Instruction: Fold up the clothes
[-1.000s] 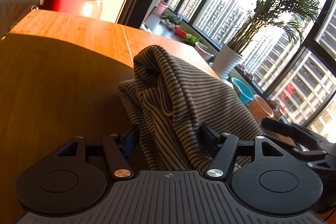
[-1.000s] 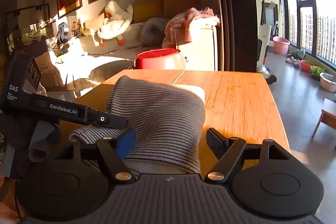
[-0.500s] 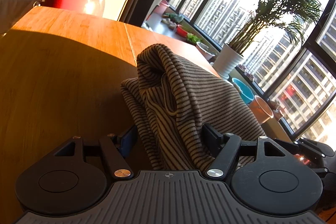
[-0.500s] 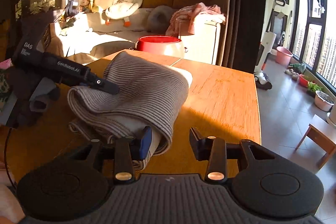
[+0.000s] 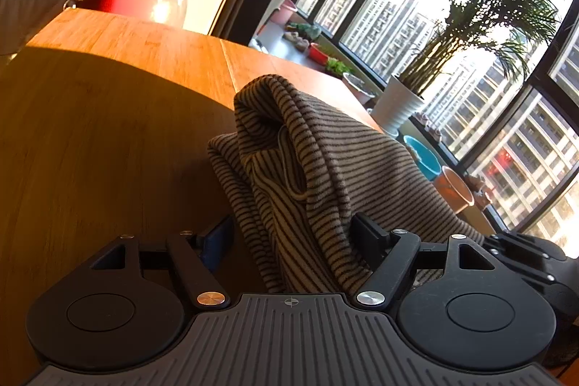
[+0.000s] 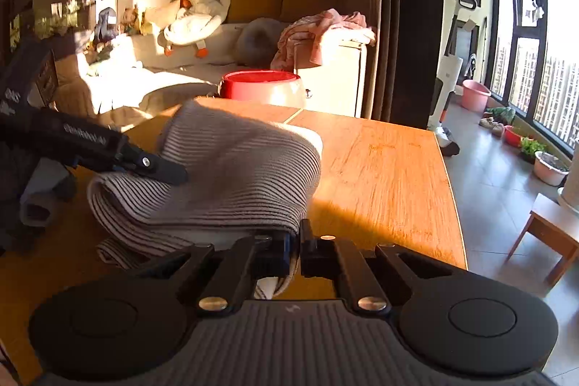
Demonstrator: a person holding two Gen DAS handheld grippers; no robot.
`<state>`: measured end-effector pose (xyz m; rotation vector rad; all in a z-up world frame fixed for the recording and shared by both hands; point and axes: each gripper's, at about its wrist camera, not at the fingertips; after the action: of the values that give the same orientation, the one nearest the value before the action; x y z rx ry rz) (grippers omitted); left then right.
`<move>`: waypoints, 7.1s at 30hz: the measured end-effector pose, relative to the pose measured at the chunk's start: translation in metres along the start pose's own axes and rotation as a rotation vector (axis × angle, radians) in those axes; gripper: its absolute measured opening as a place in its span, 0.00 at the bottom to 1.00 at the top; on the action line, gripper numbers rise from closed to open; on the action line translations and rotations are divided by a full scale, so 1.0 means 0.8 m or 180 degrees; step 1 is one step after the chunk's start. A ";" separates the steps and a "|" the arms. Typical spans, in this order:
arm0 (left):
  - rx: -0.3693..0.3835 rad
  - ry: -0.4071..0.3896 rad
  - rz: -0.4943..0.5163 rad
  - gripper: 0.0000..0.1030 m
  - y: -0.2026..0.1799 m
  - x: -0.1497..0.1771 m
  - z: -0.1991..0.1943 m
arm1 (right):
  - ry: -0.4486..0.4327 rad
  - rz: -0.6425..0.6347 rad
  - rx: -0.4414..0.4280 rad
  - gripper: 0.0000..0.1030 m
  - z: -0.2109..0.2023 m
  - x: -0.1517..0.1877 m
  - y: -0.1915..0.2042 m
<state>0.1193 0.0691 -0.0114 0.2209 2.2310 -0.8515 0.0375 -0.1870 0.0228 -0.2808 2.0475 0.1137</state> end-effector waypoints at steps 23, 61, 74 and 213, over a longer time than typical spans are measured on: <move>-0.0079 0.0018 0.0053 0.80 -0.004 0.000 -0.004 | 0.0228 0.0903 -0.0214 1.00 0.088 -0.080 -0.033; -0.0419 -0.0203 -0.0011 0.86 0.002 -0.040 0.011 | 0.0595 0.0582 -0.0122 1.00 0.092 -0.018 0.024; -0.0216 0.0060 0.0136 0.66 -0.030 0.009 -0.014 | 0.0462 0.0392 -0.0201 1.00 0.062 -0.021 0.018; -0.1010 -0.0346 0.0310 1.00 -0.048 0.050 0.000 | 0.0779 0.0508 0.0811 1.00 0.108 -0.002 0.032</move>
<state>0.0758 0.0358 -0.0194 0.1277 2.1966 -0.4386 0.1058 -0.1445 -0.0181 0.0301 2.2978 -0.0883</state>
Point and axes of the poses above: each gripper's, at about its wrist camera, not at the fingertips, and z roughly the way its jaws point, y to its left, x to its underside, and after that the axes turned 6 degrees about x, right-handed
